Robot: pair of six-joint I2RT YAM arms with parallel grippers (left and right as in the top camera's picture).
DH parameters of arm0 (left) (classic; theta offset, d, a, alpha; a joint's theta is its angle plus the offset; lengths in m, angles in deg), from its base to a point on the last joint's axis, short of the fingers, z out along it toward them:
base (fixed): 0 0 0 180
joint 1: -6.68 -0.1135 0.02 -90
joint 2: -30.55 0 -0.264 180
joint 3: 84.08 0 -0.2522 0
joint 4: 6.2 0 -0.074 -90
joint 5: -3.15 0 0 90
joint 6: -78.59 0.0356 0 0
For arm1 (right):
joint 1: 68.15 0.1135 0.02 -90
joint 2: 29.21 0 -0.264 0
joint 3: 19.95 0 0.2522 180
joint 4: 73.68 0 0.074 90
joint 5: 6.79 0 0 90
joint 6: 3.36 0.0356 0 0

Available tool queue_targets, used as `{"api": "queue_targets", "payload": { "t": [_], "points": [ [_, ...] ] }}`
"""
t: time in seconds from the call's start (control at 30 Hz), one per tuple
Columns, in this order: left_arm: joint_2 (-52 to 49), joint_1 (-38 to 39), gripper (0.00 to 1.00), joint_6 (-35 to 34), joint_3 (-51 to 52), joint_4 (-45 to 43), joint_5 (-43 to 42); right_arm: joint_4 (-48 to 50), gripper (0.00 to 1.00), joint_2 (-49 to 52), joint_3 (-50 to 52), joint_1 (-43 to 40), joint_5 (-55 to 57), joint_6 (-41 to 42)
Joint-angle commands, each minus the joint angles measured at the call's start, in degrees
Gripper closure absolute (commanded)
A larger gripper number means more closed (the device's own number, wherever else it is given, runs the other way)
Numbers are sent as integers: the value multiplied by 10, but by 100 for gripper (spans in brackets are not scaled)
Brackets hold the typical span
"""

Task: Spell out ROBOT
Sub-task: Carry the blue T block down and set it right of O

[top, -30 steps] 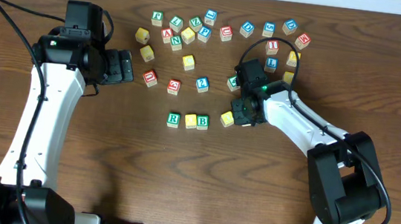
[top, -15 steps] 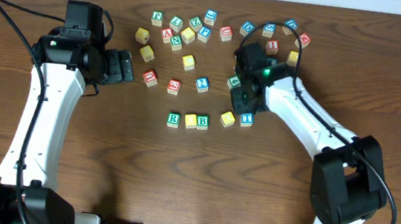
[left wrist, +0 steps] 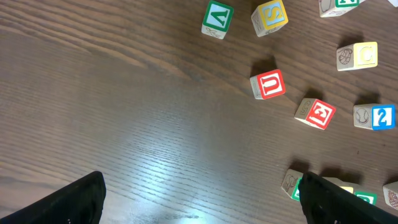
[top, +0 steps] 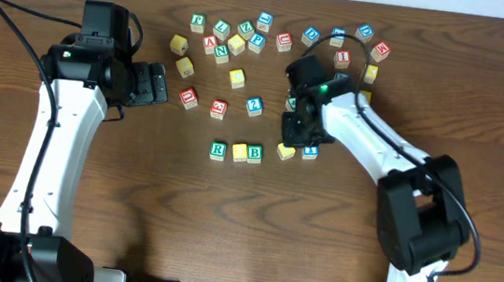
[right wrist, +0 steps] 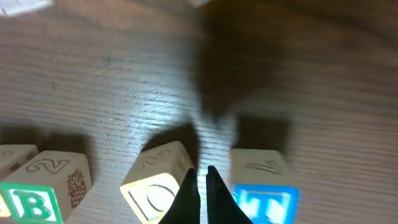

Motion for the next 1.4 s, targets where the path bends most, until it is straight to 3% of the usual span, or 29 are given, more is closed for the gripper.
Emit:
{"api": "queue_targets", "payload": {
  "t": [0.0, 1.0, 1.37],
  "points": [
    [3, -1, 2, 8, -10, 1, 5, 2, 99, 16, -3, 6, -6, 18],
    [3, -1, 2, 8, -10, 1, 5, -15, 99, 16, -3, 34, -91, 90],
    [3, -1, 2, 8, -10, 1, 5, -116, 99, -12, -76, -40, -91, 11]
  ]
}}
